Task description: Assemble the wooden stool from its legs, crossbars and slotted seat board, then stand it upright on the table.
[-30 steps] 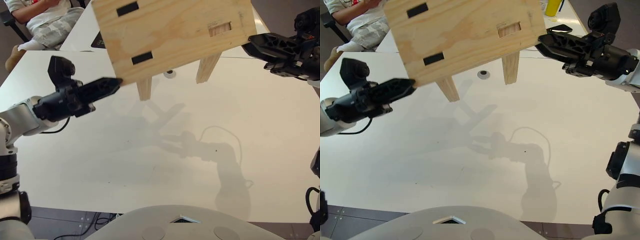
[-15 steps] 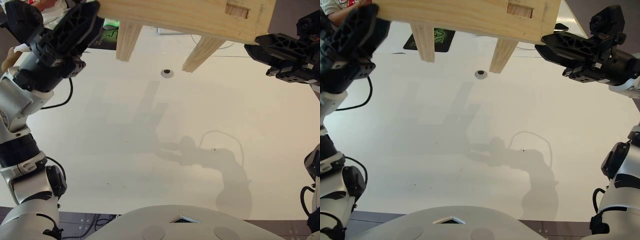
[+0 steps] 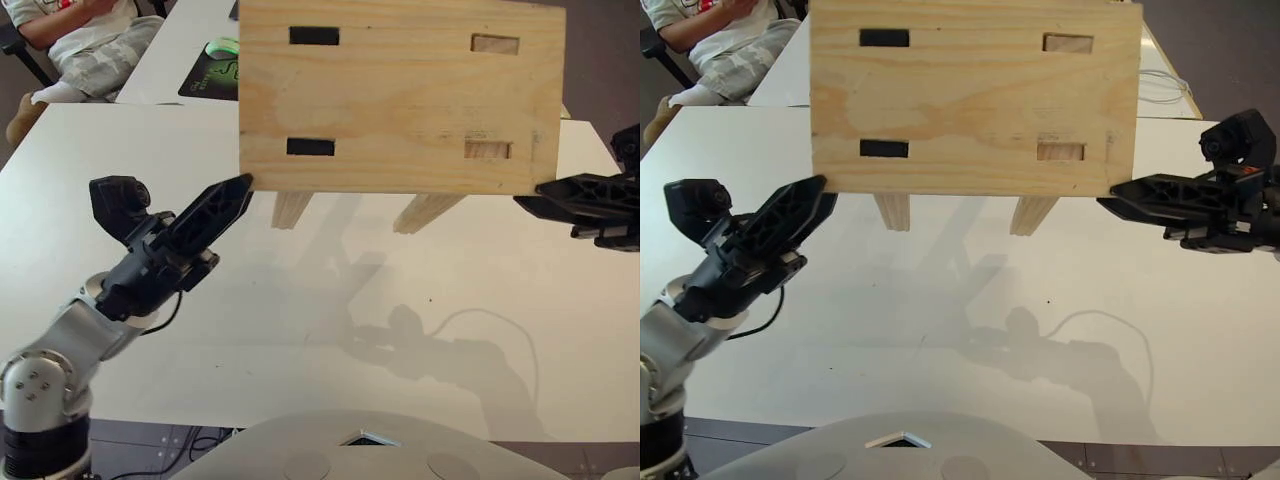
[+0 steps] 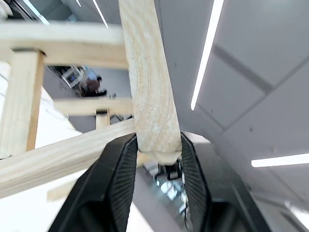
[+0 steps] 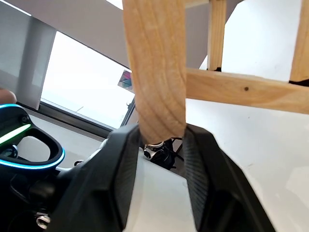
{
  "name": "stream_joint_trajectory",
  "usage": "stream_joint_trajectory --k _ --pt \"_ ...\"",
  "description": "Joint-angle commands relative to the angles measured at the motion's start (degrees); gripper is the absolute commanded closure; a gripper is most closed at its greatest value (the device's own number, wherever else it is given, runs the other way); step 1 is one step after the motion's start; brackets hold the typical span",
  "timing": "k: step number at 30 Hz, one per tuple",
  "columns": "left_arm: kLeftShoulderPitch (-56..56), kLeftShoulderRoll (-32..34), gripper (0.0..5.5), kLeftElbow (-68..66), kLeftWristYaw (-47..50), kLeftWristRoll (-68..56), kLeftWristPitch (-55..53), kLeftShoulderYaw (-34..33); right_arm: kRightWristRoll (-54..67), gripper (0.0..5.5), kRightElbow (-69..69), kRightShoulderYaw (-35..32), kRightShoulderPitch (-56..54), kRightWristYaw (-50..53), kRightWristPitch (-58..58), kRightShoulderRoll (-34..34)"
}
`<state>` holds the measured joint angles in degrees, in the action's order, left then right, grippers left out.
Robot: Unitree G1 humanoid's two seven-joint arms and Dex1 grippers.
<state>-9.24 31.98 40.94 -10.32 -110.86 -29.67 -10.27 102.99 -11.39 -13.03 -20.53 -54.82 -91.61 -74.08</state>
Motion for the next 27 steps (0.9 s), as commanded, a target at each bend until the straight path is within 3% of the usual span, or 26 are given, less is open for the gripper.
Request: stream_joint_trajectory --k 1,4,6,9,11,13,18,22,27 --pt "11.32 -12.73 4.16 19.06 22.67 -2.14 19.92 16.89 10.01 4.19 9.76 0.89 6.25 -13.8 -0.84 -15.04" --pt "20.84 -22.79 4.16 19.06 37.66 -2.14 24.64 19.06 10.01 4.22 10.32 2.1 8.23 -20.79 -0.39 -19.95" --pt "26.82 -28.18 4.16 19.06 46.56 -2.14 26.92 18.66 10.01 4.26 7.82 7.81 2.09 -21.88 1.45 -19.8" --pt "34.07 -34.25 4.16 19.06 58.08 -2.14 29.07 16.61 10.01 4.26 1.25 17.21 -12.44 -15.28 2.84 -11.93" --pt "33.82 -35.22 4.15 19.06 60.47 -2.14 28.06 15.71 10.01 4.26 -7.02 21.46 -21.47 -6.46 3.09 -4.16" --pt "34.6 -36.45 4.15 19.06 63.12 -2.14 27.67 14.5 10.0 4.26 -11.99 23.88 -26.12 -2.4 2.38 -0.77" --pt "17.82 -29.4 4.15 19.06 50.86 -2.14 19.99 16.23 10.0 4.28 -12.61 22.53 -19.91 3.0 2.07 0.49" --pt "0.64 -17.55 4.15 19.06 32.84 -2.14 14.63 17.83 10.01 4.28 -8.06 18.6 -12.1 5.81 4.35 2.12" --pt "-19.38 -0.44 4.15 19.06 13.19 -2.14 11.5 14.28 10.0 4.28 -4.01 14.74 -5.0 10.5 7.56 4.75"
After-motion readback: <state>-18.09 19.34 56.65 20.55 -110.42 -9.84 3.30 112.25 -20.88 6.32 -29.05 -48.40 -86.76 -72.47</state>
